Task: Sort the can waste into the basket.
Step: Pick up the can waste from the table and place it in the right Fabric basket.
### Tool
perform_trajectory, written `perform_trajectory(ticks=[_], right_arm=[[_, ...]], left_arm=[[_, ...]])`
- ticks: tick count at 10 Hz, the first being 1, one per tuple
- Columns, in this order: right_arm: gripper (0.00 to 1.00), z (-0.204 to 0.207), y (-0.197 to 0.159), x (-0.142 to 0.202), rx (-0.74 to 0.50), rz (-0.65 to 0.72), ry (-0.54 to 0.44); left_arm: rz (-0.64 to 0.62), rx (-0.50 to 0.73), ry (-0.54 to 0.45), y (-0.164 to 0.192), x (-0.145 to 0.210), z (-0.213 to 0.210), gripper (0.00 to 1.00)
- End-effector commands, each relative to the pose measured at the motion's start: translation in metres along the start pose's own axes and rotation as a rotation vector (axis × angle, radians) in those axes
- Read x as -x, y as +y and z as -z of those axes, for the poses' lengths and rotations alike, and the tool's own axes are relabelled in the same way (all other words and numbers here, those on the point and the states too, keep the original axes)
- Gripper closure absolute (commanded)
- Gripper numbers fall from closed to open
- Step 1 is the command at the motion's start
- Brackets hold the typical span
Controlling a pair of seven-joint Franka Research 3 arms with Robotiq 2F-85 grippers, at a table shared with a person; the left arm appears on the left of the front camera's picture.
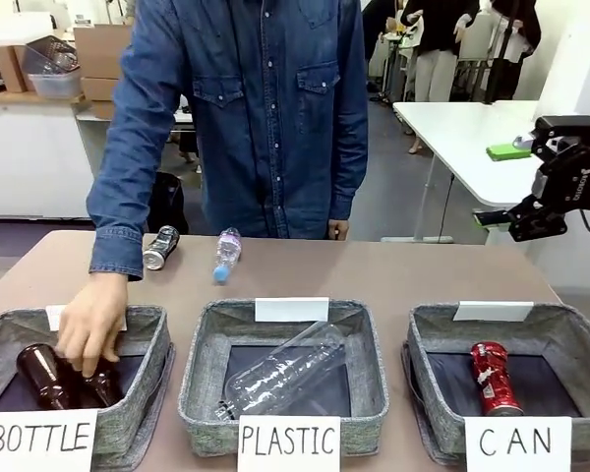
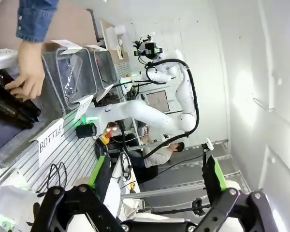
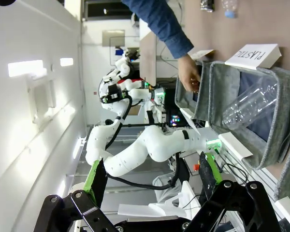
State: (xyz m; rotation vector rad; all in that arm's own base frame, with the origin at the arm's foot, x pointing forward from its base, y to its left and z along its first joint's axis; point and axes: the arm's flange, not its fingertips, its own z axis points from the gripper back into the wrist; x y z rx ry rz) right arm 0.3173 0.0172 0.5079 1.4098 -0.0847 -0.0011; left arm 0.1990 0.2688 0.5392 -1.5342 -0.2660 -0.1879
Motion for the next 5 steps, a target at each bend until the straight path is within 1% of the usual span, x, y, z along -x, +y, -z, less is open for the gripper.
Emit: perform_trajectory(ticks=[1, 3, 4, 5], right_arm=[[0.00, -0.001, 0.003, 0.001, 0.002, 0.004, 0.007], [0.00, -0.001, 0.003, 0.001, 0.002, 0.004, 0.007], [0.00, -0.001, 0.003, 0.001, 0.002, 0.004, 0.007], [0.00, -0.001, 0.003, 0.001, 0.002, 0.004, 0.007]], left_arm=[[-0.029, -0.035, 0.059, -0.005, -0.022, 0.005, 0.00], [-0.030, -0.045, 0.111, -0.008, -0.038, 0.024, 0.00], [-0.040, -0.072, 0.122, -0.007, -0.047, 0.036, 0.00], [-0.044, -0.078, 0.158, -0.005, -0.061, 0.054, 0.00]])
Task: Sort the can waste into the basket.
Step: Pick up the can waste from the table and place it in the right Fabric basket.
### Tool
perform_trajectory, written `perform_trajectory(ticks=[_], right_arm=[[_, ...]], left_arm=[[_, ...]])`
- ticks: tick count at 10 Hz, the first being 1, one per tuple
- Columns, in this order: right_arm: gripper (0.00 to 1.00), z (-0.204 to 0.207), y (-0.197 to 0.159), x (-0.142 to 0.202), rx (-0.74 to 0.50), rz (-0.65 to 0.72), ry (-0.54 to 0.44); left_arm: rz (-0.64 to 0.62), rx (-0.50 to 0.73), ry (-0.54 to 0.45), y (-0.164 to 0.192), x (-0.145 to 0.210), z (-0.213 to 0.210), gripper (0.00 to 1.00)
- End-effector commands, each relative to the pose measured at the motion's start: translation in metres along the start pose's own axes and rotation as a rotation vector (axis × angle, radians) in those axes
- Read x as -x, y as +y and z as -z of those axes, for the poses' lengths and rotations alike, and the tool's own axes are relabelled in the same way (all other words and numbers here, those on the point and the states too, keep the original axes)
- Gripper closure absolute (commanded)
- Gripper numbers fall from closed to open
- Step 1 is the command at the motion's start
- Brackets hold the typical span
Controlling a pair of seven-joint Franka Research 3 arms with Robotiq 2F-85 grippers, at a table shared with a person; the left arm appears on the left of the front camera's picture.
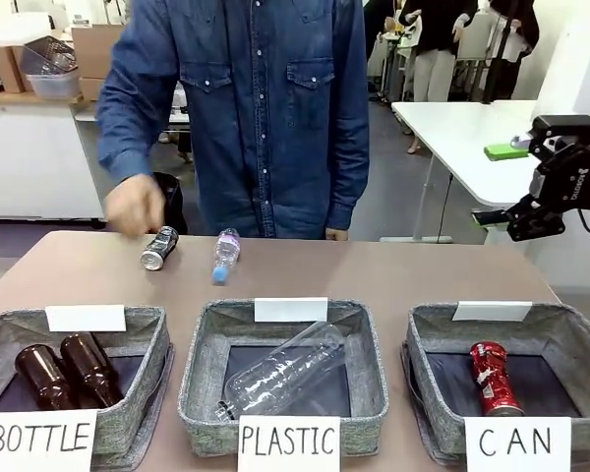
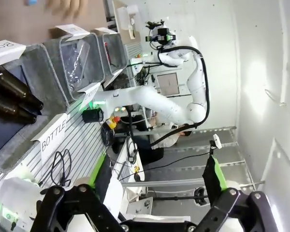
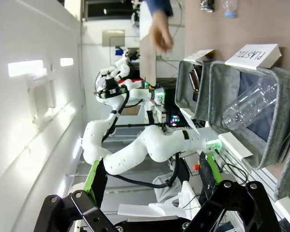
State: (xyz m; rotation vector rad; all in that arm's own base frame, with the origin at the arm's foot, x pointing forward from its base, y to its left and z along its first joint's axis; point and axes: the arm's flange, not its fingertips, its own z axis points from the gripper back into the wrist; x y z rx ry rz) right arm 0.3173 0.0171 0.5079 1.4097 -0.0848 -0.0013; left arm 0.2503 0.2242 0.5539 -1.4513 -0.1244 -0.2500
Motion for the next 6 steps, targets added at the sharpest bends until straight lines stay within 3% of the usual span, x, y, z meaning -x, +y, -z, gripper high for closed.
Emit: perform_trajectory(ticks=[1, 4, 6], right_arm=[[0.00, -0.001, 0.003, 0.001, 0.002, 0.004, 0.007], [0.00, -0.001, 0.003, 0.001, 0.002, 0.004, 0.007], [0.00, -0.001, 0.003, 0.001, 0.002, 0.004, 0.007]], left_arm=[[-0.020, -0.048, 0.049, -0.002, -0.038, 0.028, 0.00], [-0.053, -0.157, 0.169, 0.017, -0.123, 0.095, 0.00], [-0.052, -0.378, 0.169, 0.043, -0.169, 0.141, 0.00]])
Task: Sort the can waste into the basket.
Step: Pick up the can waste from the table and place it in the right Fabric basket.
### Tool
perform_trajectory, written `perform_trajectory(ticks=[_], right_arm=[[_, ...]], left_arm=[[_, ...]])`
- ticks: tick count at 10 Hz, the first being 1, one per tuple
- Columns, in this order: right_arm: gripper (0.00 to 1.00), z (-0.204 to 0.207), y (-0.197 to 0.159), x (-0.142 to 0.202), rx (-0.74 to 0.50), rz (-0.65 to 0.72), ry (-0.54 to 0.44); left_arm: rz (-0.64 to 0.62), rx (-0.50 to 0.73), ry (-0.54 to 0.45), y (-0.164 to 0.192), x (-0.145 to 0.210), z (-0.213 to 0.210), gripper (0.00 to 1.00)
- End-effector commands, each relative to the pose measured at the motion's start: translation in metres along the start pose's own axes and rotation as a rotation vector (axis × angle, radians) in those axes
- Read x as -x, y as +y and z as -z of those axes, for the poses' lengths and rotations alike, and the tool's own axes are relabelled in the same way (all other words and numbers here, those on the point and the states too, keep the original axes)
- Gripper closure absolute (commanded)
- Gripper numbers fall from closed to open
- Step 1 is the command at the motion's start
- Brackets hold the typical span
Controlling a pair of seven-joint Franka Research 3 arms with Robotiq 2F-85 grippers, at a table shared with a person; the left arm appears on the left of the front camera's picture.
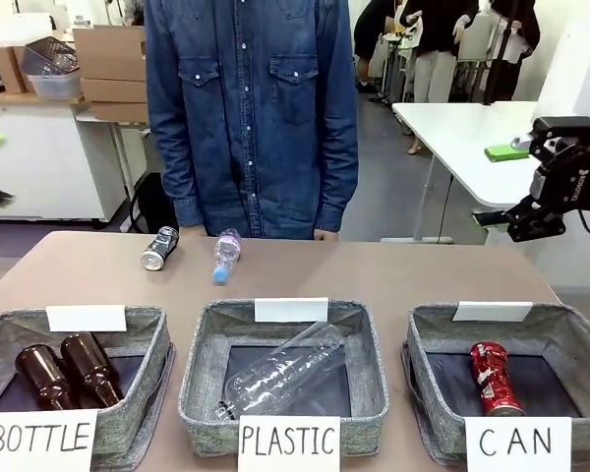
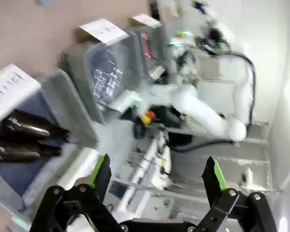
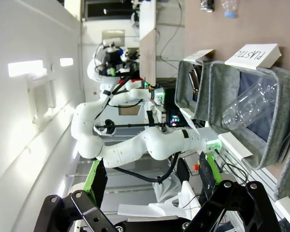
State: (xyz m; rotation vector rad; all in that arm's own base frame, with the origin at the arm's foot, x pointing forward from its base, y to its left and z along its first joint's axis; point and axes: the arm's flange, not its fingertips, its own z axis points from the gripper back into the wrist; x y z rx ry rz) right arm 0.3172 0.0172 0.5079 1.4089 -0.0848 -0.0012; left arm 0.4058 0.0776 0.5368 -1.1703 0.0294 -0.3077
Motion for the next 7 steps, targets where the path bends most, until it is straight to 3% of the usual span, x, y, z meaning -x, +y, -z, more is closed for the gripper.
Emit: perform_trajectory(ticks=[1, 3, 5, 7], right_arm=[[0.00, -0.001, 0.003, 0.001, 0.001, 0.004, 0.007], [0.00, -0.001, 0.003, 0.001, 0.001, 0.004, 0.007], [0.00, -0.001, 0.003, 0.001, 0.001, 0.004, 0.007], [0.00, -0.001, 0.003, 0.001, 0.001, 0.004, 0.007]], left_arm=[[-0.014, -0.290, -0.038, 0.012, -0.030, 0.019, 0.00], [-0.012, -0.556, -0.144, 0.031, -0.068, 0.054, 0.00], [0.077, -0.804, -0.326, 0.050, -0.101, 0.092, 0.00], [0.127, -0.863, -0.577, 0.063, -0.106, 0.112, 0.00]])
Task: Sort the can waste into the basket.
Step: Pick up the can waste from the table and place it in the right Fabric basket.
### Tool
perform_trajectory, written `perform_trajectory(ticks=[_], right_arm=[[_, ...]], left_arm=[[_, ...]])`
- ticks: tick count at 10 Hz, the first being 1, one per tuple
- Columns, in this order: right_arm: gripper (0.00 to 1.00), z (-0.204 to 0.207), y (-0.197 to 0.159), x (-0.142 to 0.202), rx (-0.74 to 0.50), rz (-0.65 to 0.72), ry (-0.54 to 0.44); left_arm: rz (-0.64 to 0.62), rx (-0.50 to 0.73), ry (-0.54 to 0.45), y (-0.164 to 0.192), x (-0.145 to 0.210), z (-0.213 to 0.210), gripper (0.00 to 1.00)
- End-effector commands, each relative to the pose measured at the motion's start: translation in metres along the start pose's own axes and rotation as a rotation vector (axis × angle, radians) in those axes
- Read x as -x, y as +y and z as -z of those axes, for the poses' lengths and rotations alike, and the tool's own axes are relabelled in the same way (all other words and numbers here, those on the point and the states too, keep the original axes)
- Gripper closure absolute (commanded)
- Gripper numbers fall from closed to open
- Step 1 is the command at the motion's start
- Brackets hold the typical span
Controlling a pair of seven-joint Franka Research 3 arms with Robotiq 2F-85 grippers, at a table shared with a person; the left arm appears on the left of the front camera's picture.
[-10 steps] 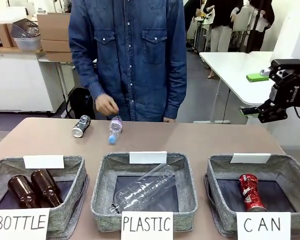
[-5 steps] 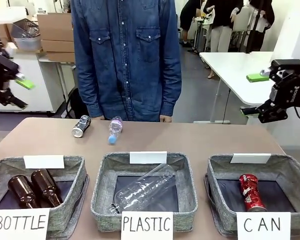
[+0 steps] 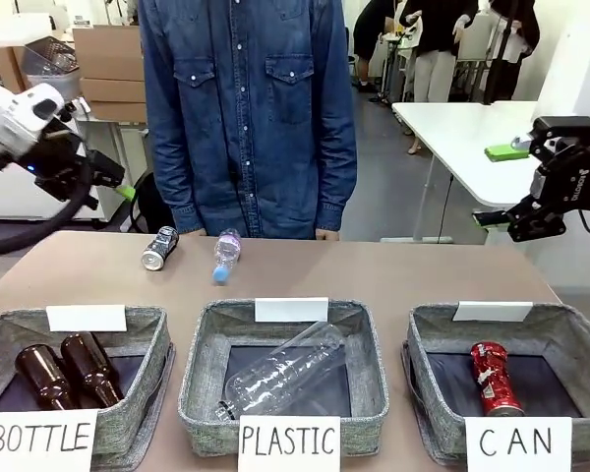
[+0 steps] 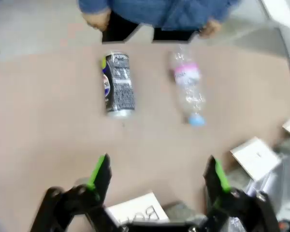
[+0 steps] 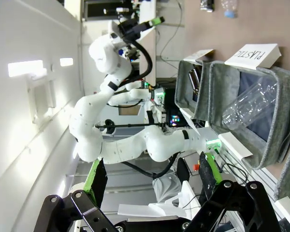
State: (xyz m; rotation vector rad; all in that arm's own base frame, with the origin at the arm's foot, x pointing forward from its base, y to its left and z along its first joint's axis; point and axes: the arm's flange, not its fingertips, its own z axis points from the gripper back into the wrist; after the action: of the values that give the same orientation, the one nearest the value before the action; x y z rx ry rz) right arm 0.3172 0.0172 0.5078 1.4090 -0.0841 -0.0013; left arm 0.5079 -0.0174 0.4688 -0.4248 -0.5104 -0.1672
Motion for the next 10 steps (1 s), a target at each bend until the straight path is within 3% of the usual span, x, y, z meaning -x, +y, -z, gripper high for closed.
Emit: perform_trajectory(ticks=[1, 3, 4, 5, 7, 8, 10], right_arm=[[0.00, -0.001, 0.003, 0.001, 0.001, 0.004, 0.006], [0.00, -0.001, 0.003, 0.001, 0.001, 0.004, 0.006], [0.00, -0.001, 0.003, 0.001, 0.001, 0.004, 0.006], [0.00, -0.001, 0.003, 0.001, 0.001, 0.004, 0.006], [0.00, -0.001, 0.003, 0.001, 0.001, 0.004, 0.006], [0.00, -0.001, 0.003, 0.001, 0.001, 0.004, 0.006], [0.00, -0.001, 0.003, 0.001, 0.001, 0.004, 0.006]], left_arm=[[0.028, 0.070, 0.106, 0.003, -0.003, -0.015, 0.00], [0.028, 0.070, 0.106, 0.003, -0.003, -0.015, 0.00], [0.010, 0.016, 0.030, -0.002, 0.003, 0.002, 0.00], [-0.043, -0.030, 0.037, 0.002, -0.005, 0.022, 0.00], [-0.098, 0.052, 0.141, 0.007, -0.028, 0.063, 0.00], [-0.136, 0.028, 0.125, 0.008, -0.030, 0.065, 0.00], [-0.145, 0.093, 0.074, 0.040, -0.011, 0.008, 0.00]])
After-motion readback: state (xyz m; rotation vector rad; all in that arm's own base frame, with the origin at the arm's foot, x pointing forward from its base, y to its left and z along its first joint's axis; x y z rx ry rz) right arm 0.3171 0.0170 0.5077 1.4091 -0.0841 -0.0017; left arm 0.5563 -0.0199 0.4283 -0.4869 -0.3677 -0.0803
